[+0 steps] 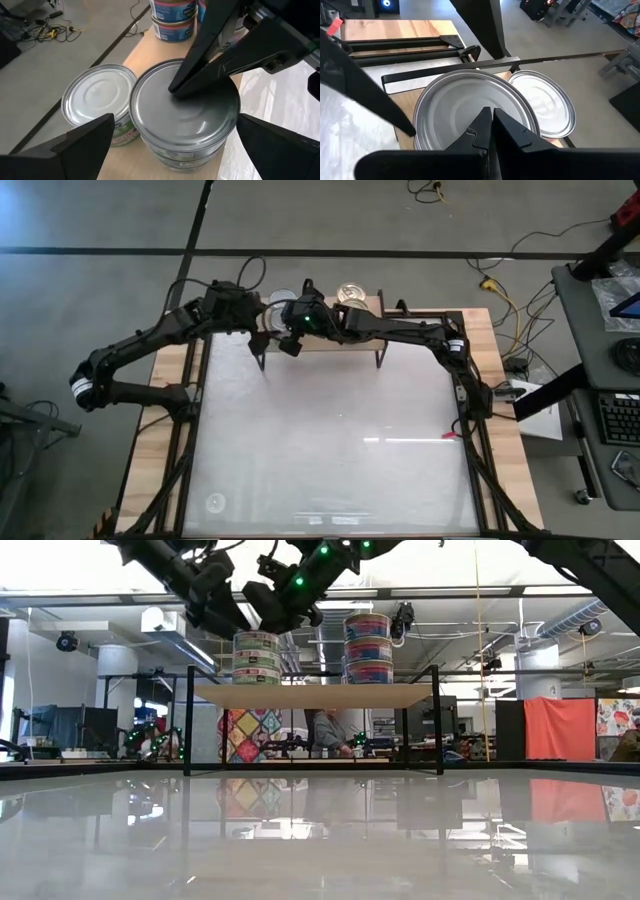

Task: Stack canned seafood by type on shelf
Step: Stack the green tuna can on top of the other green tuna can

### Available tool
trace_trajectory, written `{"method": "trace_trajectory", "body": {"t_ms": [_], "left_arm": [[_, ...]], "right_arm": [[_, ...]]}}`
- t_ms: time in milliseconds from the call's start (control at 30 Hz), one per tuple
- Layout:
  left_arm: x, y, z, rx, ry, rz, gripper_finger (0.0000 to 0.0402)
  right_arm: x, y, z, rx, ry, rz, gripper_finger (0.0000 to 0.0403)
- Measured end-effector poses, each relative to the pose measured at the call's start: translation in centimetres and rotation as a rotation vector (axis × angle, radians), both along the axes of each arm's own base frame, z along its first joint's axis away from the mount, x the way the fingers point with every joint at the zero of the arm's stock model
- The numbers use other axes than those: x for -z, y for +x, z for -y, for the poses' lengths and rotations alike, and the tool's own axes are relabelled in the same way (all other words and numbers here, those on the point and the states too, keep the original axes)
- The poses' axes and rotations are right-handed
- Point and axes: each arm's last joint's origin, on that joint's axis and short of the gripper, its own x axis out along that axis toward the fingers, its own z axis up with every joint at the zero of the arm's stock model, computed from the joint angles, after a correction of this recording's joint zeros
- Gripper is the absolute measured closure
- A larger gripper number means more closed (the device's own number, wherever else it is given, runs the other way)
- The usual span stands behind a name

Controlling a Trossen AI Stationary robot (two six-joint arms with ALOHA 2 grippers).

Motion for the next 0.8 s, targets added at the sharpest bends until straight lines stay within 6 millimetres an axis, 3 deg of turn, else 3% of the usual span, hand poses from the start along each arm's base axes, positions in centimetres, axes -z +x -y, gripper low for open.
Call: {"method": "trace_trajectory", "body": {"t_ms": [533,800], "left_arm": [[-2.6,-2.9,2.0,-0.019,0.037,0.095,0.0002],[-1.6,-4.0,2.9,-0.005,0.001,0.102,0.0002]], "right_arm": [[-0.1,0.0,0.5,0.010,0.007,0.034,0.0390],[-1.6,0.3,-0.2,-0.006,-0.003,0.070,0.0390]]}}
